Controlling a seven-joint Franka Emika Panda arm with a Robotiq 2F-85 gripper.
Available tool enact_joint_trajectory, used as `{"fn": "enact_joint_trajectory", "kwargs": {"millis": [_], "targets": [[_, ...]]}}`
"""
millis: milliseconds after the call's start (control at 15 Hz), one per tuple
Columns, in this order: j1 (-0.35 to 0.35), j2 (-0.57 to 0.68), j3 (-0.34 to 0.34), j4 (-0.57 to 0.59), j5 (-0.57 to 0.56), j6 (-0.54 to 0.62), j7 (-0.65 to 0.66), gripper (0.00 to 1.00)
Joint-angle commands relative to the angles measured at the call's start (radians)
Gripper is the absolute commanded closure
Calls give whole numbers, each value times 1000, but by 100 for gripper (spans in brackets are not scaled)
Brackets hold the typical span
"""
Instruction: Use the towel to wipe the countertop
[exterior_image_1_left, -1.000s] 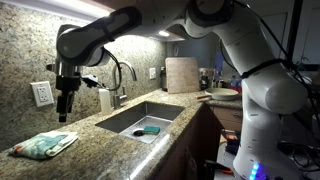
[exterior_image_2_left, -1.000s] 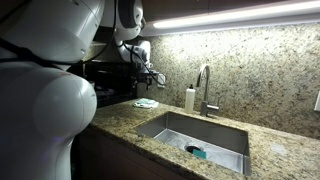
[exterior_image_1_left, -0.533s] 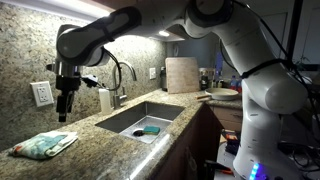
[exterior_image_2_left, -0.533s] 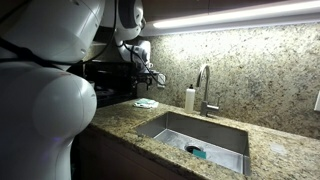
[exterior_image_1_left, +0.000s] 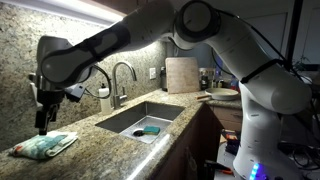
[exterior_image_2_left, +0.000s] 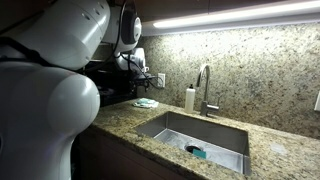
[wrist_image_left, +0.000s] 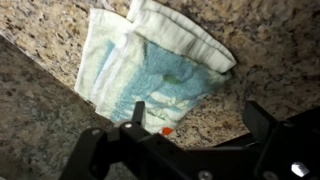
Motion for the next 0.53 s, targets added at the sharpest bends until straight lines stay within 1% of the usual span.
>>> {"fn": "enact_joint_trajectory", "kwargs": {"millis": [0,333,467], "targets": [[74,132,-52,153,-87,1,104,0],[130,299,-83,343,-104,-38,145,0],[132,353,-81,403,-90,-81,130,0]]}}
